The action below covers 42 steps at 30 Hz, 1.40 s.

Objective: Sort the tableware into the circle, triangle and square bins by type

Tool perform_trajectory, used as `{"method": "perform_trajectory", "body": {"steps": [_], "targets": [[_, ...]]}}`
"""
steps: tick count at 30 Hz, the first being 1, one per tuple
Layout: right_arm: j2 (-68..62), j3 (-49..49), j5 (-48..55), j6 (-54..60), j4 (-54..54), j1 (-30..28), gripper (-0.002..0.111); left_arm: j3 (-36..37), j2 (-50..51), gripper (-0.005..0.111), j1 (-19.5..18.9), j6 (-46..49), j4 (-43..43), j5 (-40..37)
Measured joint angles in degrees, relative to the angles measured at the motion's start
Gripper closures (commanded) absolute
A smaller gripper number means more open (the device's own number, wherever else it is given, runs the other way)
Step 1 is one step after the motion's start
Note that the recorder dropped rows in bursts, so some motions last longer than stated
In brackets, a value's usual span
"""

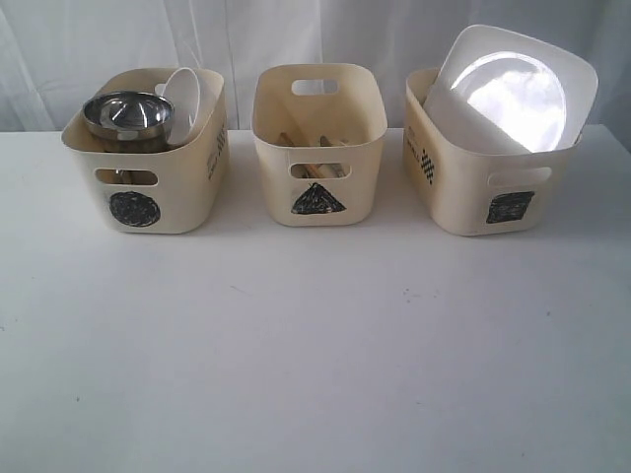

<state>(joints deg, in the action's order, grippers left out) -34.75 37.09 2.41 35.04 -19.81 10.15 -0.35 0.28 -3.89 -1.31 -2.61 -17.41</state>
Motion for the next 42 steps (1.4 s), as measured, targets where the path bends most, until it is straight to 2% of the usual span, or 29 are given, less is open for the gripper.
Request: {"method": "perform_trajectory", "body": {"steps": [4,9,14,18,20,25,28,42], "targets": [[10.21,-12.10,-3.70,-16.88,11.13,-2.76,0.108,0.00,0.00,0.107,0.00,0.00,0.00,0.00],[25.16,-27.95,-5.16,-24.29,13.73,-6.83,0.108,0.00,0.00,0.107,0.00,0.00,0.00,0.00],[34.13,-36.19,-8.73,-30.78,17.65,-8.21,0.108,0.00,-0.02,0.107,0.00,0.00,0.00,0.05],[34.42,-36.71,-11.52,-34.02,21.67,-8.45,0.108,0.13,-0.13,0.107,0.00,0.00,0.12,-0.06],[34.50,-36.71,-9.54,-34.47,22.31,-8.45,0.108,0.13,-0.13,0.107,0.00,0.00,0.12,-0.06],[34.64,-36.84,10.78,-36.28,23.00,-8.45,0.108,0.13,-0.13,0.107,0.00,0.00,0.12,-0.06],[34.64,-37.05,16.50,-35.62,24.80,-8.45,0.108,0.13,-0.13,0.107,0.00,0.00,0.12,-0.06],[34.64,-37.05,17.59,-35.47,25.28,-8.45,0.108,0.13,-0.13,0.107,0.00,0.00,0.12,-0.06]]}}
